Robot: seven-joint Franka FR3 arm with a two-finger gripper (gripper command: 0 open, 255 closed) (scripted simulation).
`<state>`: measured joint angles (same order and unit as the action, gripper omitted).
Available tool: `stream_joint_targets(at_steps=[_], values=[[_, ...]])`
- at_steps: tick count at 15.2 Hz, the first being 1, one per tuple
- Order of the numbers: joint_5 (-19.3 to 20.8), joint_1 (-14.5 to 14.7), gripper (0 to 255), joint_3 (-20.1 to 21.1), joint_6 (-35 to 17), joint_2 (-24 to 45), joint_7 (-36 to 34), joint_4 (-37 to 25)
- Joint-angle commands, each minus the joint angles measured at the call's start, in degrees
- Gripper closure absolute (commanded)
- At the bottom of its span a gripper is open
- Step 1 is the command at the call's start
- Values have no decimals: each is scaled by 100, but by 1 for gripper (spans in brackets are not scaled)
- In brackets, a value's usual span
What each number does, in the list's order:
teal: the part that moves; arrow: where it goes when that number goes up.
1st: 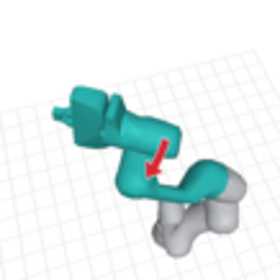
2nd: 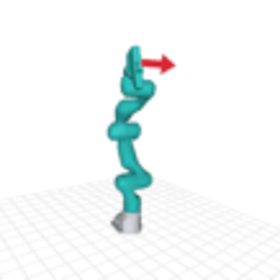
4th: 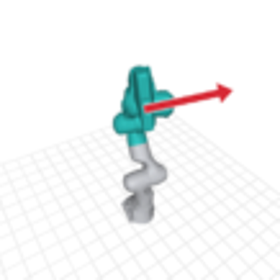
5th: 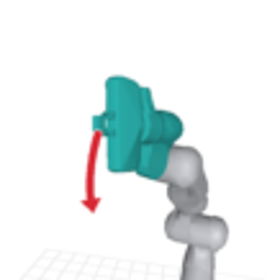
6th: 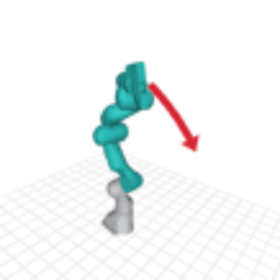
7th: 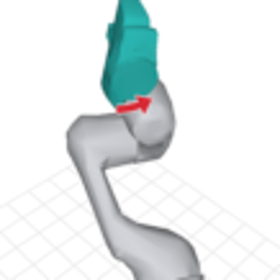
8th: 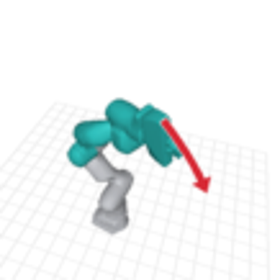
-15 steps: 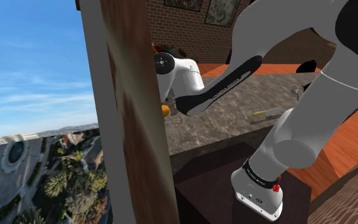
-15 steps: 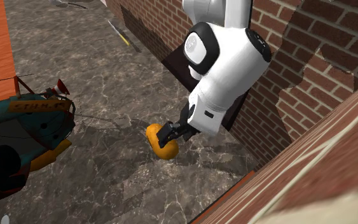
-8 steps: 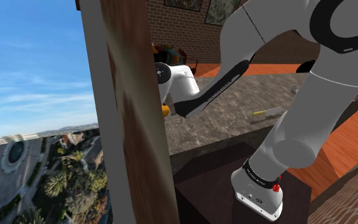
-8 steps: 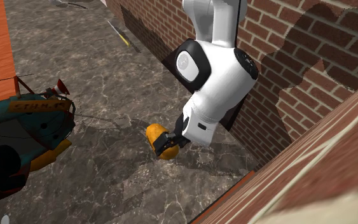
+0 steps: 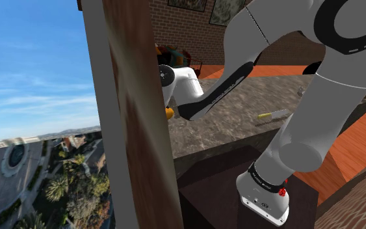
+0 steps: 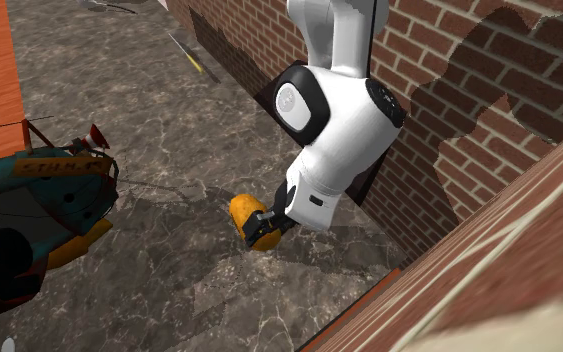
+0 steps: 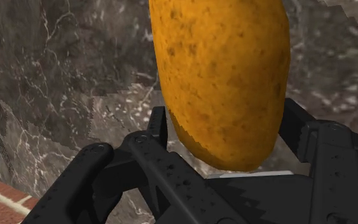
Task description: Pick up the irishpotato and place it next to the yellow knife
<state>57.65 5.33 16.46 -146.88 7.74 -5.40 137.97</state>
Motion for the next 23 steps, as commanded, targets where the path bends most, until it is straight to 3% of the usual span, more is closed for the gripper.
stream_joint_targets(at_steps=[1,9,23], values=[[0,0,255,0,0,0,0,0],[1,0,255,0,0,1,-1,-1],[-1386,-7,255,146,477,-980,1335,36]])
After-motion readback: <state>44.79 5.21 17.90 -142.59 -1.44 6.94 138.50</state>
